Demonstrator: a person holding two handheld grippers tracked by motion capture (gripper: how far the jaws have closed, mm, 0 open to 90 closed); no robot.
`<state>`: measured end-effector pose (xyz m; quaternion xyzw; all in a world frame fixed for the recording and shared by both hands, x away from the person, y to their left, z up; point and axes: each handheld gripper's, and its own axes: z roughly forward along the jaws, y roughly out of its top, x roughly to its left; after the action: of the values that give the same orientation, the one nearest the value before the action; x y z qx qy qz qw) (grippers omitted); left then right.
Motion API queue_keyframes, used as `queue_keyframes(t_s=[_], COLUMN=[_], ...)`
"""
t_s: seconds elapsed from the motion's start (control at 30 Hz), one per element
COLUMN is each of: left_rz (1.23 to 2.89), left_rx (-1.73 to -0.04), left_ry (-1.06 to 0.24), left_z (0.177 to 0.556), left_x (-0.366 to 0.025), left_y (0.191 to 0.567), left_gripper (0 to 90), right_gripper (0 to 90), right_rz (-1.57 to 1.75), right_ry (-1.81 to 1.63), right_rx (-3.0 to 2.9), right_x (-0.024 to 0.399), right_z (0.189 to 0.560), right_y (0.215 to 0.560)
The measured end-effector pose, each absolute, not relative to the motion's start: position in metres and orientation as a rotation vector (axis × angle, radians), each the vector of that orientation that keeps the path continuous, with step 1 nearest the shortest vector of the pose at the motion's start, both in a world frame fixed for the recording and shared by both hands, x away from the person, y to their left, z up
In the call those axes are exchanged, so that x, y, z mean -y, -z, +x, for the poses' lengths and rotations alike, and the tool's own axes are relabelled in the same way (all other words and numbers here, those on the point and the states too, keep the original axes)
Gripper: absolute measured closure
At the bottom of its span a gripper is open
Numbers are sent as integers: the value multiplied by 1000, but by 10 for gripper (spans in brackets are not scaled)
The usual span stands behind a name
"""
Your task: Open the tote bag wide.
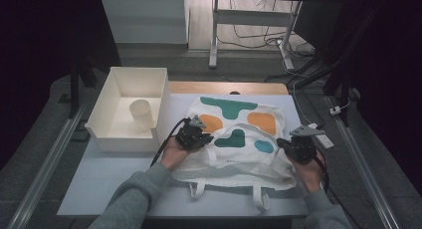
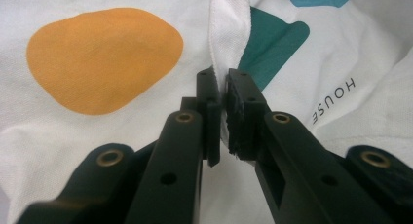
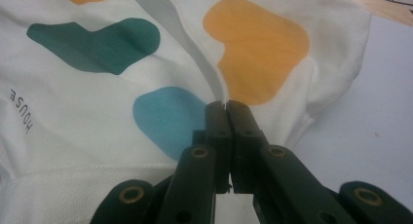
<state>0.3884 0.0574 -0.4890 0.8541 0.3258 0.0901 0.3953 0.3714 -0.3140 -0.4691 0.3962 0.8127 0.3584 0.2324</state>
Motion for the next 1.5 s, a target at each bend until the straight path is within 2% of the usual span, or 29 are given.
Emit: queue_keyframes(t_s=[0.33,0.57,0.6,0.73,0.83,1.07,1.5], left_rz=[2172,2174,2176,2163,2134,2150,2158], left_rx=[-844,-839,-838,-815,-784,-698,-617], left_ry=[-206,-209,-211,-239,-249,-204,-207], left_z=[393,392,391,385,376,356,327], left_x=[-58,-58,-58,-58,-61,-64,-72], left_y=[495,495,494,486,476,459,446], left_gripper=[820,767,742,589,519,420,343], right_gripper=[879,864,841,660,598,520,441], right_rz=[1106,1107,1107,1090,1064,963,813], right_ry=[-978,-961,-962,-960,-1012,-1133,-1160], right_rx=[-2245,-2268,-2267,-2234,-2215,-2241,-2393], right_x=[315,313,313,312,313,305,271], right_z=[372,373,373,370,364,350,334], right_y=[472,476,476,472,465,450,449])
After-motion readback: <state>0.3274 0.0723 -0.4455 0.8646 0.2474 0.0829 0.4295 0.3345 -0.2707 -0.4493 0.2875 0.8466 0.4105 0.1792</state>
